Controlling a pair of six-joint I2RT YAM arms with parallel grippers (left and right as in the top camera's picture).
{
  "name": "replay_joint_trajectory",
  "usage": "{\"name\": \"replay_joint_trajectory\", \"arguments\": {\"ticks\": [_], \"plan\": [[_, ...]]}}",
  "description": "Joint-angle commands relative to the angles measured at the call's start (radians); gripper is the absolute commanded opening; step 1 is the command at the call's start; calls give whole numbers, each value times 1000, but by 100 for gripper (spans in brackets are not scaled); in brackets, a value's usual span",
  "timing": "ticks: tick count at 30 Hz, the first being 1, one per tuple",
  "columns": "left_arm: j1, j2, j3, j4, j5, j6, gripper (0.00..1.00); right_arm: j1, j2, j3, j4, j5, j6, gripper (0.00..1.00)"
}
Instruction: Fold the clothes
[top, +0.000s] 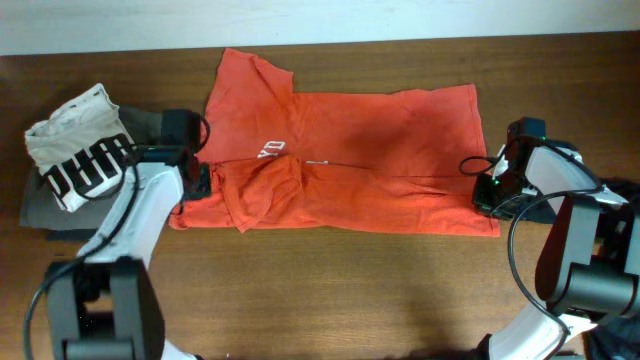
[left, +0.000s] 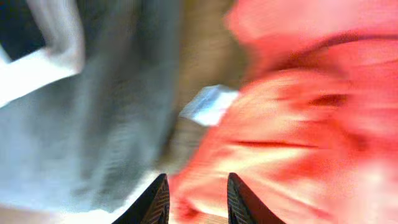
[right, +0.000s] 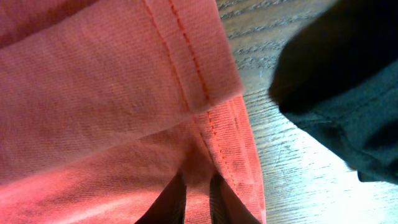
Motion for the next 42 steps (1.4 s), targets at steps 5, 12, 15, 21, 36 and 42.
{"name": "replay_joint_trajectory", "arguments": {"ticks": [5, 12, 15, 21, 36, 42], "plan": [[0, 12, 3, 13, 363, 19, 30, 0, 13, -4, -4, -5, 3, 19], [-15, 84, 2, 60, 464, 18, 31, 0, 13, -5, -4, -5, 3, 19], [-27, 115, 2, 90, 462, 19, 31, 0, 13, -4, -4, -5, 3, 19], [-29, 159, 2, 103, 459, 19, 30, 0, 13, -4, -4, -5, 3, 19], [-21, 162, 30, 156, 362, 18, 1, 0, 13, -5, -10, -5, 3, 19], [9, 161, 74, 179, 154, 0, 1, 0, 13, -4, -11, -4, 3, 19]]}}
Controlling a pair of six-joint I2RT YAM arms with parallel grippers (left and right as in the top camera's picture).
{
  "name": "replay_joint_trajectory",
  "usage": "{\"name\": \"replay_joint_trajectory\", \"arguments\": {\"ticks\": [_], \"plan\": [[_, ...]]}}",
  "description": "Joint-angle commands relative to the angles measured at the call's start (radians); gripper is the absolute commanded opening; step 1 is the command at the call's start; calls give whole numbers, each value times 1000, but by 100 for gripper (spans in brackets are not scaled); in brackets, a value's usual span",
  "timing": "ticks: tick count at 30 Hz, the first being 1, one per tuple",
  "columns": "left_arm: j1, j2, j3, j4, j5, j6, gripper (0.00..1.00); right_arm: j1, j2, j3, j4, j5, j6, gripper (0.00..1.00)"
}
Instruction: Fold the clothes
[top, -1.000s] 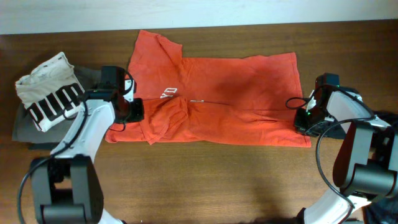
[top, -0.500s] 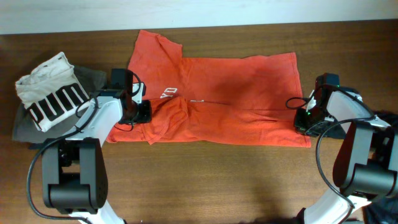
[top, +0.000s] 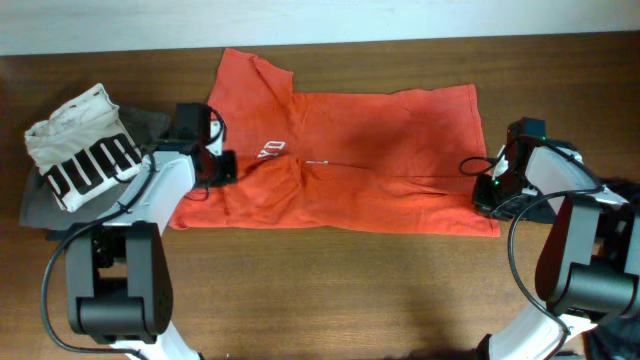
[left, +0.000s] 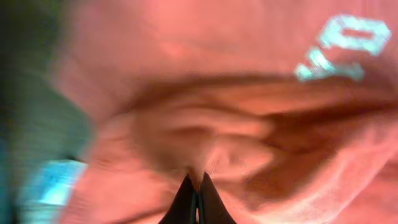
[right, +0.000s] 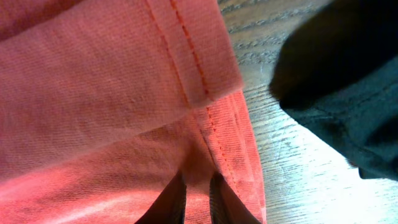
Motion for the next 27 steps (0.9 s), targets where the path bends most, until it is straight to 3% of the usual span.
{"name": "replay_joint_trajectory", "arguments": {"ticks": [1, 6, 7, 9, 11, 15, 19, 22, 27], "plan": [[33, 7, 29, 5, -141, -10, 1, 0, 13, -5, -4, -4, 3, 19], [69, 7, 28, -8, -141, -10, 4, 0, 13, -5, -4, 3, 3, 19], [71, 7, 28, -11, -140, -10, 11, 0, 13, -5, -4, 3, 3, 19], [71, 7, 28, -22, -131, -10, 37, 0, 13, -4, -5, 3, 3, 19], [69, 7, 28, -43, -97, -10, 50, 0, 13, -4, -5, 3, 3, 19], [69, 7, 28, -105, 8, -10, 52, 0, 13, -4, 1, 3, 3, 20], [69, 7, 26, -157, 18, -9, 52, 0, 13, -4, 44, 2, 3, 20], [69, 8, -2, -148, 16, -9, 52, 0, 13, -4, 79, -14, 3, 31], [70, 22, -73, -103, 10, -9, 46, 0, 13, -4, 61, -20, 3, 33]]}}
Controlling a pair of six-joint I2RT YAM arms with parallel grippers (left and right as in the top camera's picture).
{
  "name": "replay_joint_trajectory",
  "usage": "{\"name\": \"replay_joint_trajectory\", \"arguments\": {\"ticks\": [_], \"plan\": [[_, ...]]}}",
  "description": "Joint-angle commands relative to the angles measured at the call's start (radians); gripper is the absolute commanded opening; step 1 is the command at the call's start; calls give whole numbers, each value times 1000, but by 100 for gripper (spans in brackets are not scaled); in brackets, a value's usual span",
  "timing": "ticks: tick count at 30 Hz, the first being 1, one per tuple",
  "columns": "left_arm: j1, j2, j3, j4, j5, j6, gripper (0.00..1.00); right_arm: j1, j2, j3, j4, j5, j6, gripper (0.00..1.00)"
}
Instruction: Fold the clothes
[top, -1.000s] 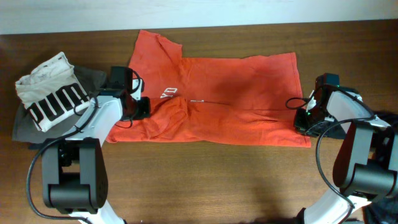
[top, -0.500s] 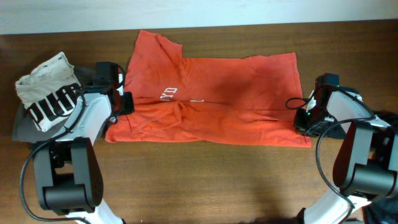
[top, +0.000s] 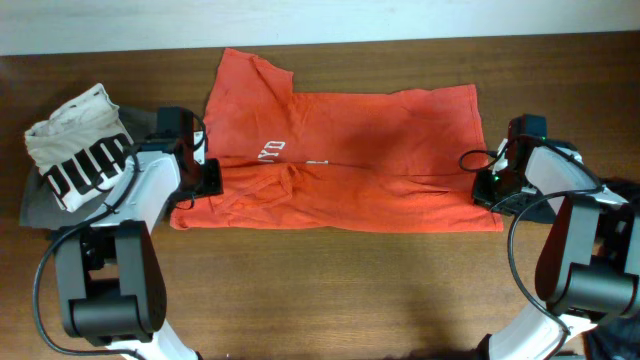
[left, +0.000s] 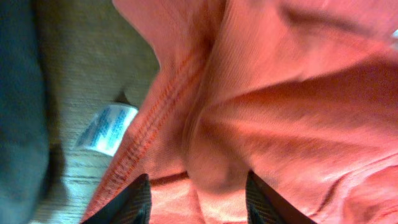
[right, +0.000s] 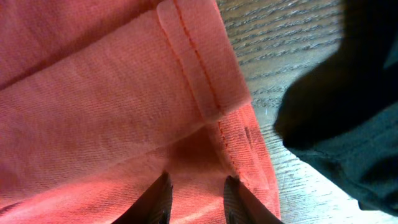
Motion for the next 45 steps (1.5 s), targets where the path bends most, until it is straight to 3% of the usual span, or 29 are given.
{"name": "replay_joint_trajectory", "arguments": {"ticks": [1, 8, 13, 21, 32, 36, 39, 40, 43, 45], "plan": [[2, 24, -70, 19, 14, 2, 45, 0, 13, -4, -26, -6, 3, 33], [2, 29, -183, 10, 14, 2, 39, 0, 13, -4, -200, 0, 3, 28], [2, 29, -234, -15, -10, -13, 34, -6, 13, -4, -285, 114, 32, 25], [2, 26, -240, -76, -20, -17, 27, -40, 13, -4, -304, 95, 42, 25], [2, 26, -240, -179, -50, -18, 19, -80, -39, -4, -354, 91, 93, 18], [2, 26, -240, -152, -48, -18, 19, -78, -159, 2, -278, -45, -2, 25], [2, 26, -240, -138, -44, -18, 20, -77, -236, 3, -195, -229, -142, 48], [2, 26, -240, -132, -44, -18, 20, -77, -253, 3, -167, -250, -163, 48], [2, 26, -240, -124, -29, -18, 20, -77, -261, 3, -118, -246, -162, 17], [2, 26, -240, -124, -26, -18, 20, -77, -241, 2, -101, -246, -162, 4]]}}
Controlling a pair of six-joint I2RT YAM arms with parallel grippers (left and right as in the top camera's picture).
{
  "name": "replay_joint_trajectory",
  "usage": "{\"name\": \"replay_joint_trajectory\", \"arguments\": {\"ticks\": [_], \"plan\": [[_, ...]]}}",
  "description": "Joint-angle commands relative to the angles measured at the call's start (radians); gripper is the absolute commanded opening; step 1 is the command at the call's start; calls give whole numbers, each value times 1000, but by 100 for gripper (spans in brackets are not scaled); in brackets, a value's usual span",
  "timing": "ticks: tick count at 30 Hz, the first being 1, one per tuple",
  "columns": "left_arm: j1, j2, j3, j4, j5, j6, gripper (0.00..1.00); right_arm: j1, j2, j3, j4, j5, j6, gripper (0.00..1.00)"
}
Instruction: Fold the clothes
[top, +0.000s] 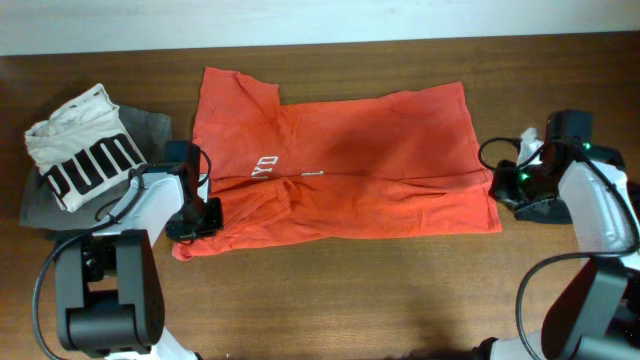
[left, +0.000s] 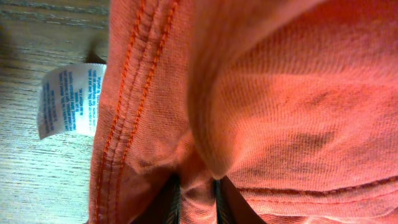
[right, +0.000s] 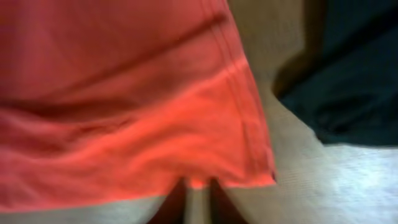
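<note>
An orange shirt (top: 340, 165) lies spread across the table, its near long edge folded over the middle. My left gripper (top: 196, 219) is at the shirt's near left corner, shut on a pinch of orange fabric (left: 196, 186) beside the stitched hem and a white care label (left: 64, 99). My right gripper (top: 503, 188) is at the shirt's right edge. In the blurred right wrist view its fingers (right: 177, 198) stand close together on the hem's edge (right: 198, 182).
A white shirt with black lettering (top: 85, 150) lies on a folded grey garment (top: 40, 205) at the far left. A black garment (top: 545, 210) lies under my right arm, seen as a dark mass (right: 351, 74) in the right wrist view.
Both grippers were open on the shirt and now are shut on it. My left gripper has moved nearer, to the near left corner. The right arm sits further right, and the shirt has shifted slightly left.
At first a bunched flap lay on the shirt's near left part, my left gripper open beside it, my right shut on the right hem. Then the left was shut in the bunch. Then the bunch lay flatter and both were open. Now both grip the ends.
</note>
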Motion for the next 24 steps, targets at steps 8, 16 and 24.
{"name": "replay_joint_trajectory", "arguments": {"ticks": [8, 16, 24], "plan": [[2, 72, -67, 13, 18, -10, 21, 15, 169, 1, 90, -58, -42, 4], [2, 72, -67, 10, 15, -10, 21, 26, 237, 1, 170, -50, -42, 7], [2, 72, -67, 5, 12, -10, 21, 26, 290, -22, 142, 51, -43, 7]]}}
